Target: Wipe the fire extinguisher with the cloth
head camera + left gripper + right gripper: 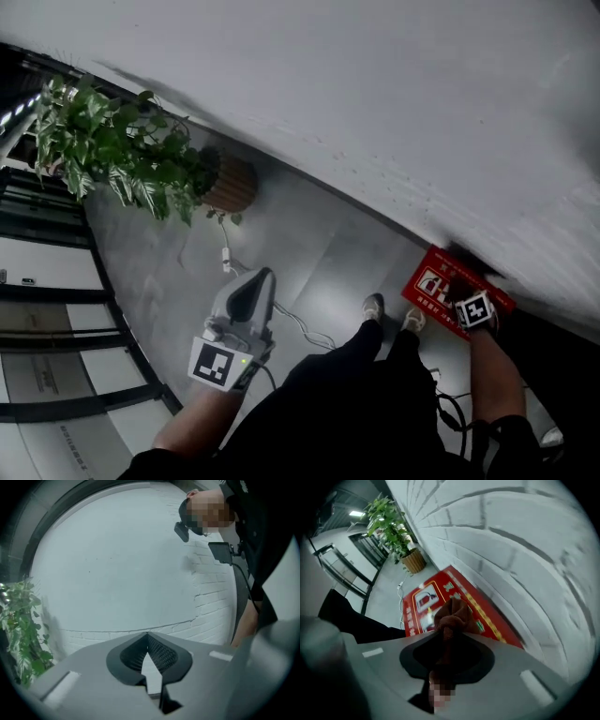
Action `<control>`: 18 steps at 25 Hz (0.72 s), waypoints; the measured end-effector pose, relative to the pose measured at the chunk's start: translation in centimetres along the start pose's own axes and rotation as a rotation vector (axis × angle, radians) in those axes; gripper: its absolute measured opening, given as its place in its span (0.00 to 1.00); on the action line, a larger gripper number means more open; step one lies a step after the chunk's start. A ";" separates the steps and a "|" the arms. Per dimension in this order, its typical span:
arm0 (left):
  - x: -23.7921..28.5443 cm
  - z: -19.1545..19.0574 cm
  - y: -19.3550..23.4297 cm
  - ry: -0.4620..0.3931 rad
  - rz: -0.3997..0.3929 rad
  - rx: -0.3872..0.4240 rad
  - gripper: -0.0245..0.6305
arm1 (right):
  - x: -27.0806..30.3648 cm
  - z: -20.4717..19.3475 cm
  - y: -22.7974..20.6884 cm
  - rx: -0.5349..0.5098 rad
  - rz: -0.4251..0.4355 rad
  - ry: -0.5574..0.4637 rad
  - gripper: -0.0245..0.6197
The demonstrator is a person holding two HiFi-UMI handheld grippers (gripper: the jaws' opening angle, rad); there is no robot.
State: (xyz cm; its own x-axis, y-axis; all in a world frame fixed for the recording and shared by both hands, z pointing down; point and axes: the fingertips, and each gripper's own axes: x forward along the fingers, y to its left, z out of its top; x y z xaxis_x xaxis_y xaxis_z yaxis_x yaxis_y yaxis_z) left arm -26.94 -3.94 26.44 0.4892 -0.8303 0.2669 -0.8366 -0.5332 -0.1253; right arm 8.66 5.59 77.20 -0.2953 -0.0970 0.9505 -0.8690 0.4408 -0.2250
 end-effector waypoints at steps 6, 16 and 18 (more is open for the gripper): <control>4.7 3.2 -2.3 -0.064 -0.145 0.000 0.04 | -4.1 -9.2 -3.5 0.215 -0.084 0.039 0.15; 6.3 1.5 -2.8 -0.058 -0.174 -0.037 0.04 | -5.4 -2.8 -0.6 0.130 -0.029 -0.124 0.15; 5.3 1.3 -2.1 -0.036 -0.140 -0.023 0.04 | -3.8 3.1 2.6 0.007 0.047 -0.165 0.15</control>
State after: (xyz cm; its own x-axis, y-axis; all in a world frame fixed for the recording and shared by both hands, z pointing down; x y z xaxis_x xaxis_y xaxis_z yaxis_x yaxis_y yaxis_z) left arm -22.29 -7.48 26.86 0.6098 -0.7535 0.2460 -0.7647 -0.6408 -0.0672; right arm 6.28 4.28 72.35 -0.3964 -0.2218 0.8909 -0.8553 0.4419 -0.2705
